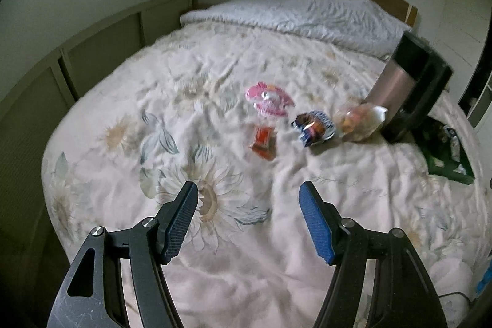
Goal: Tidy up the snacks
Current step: 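Move both open tools back toward the remaining snacks on the duvet, then grasp the orange packet with the left tool while the right tool grasps the clear dried-fruit bag, then carry both snacks over the green tray and open both tools to drop them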
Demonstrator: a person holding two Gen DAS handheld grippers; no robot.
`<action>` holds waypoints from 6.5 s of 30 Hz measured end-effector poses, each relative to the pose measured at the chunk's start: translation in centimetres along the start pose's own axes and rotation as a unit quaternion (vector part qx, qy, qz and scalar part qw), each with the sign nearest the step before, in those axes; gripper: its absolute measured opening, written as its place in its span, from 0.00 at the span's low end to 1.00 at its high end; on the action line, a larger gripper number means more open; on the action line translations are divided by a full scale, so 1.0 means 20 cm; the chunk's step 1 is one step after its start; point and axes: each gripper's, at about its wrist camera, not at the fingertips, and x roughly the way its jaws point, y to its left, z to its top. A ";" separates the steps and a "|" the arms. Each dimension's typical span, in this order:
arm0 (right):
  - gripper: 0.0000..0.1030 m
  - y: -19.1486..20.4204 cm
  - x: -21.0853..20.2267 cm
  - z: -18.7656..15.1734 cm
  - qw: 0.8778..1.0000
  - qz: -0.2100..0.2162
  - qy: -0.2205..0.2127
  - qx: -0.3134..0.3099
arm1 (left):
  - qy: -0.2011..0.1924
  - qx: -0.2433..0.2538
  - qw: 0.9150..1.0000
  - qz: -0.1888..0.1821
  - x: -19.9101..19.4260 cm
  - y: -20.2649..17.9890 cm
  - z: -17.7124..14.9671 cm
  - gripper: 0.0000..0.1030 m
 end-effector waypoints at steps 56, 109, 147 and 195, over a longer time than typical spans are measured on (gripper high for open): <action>1.00 0.32 1.54 0.08 0.992 -0.047 0.111 0.027 | 0.058 0.062 0.996 0.013 1.01 -0.12 0.27 0.60; 0.55 0.17 1.22 0.02 0.989 0.124 0.079 0.017 | 0.033 0.048 0.998 -0.013 0.87 -0.11 0.22 0.23; 0.55 -0.44 0.12 -0.13 0.997 0.017 0.019 0.073 | -0.008 0.181 0.969 -0.168 0.07 -0.94 0.10 0.23; 0.55 -1.64 0.46 0.05 0.981 -0.185 0.055 0.017 | 0.037 0.310 0.913 -0.261 0.51 -2.46 0.14 0.23</action>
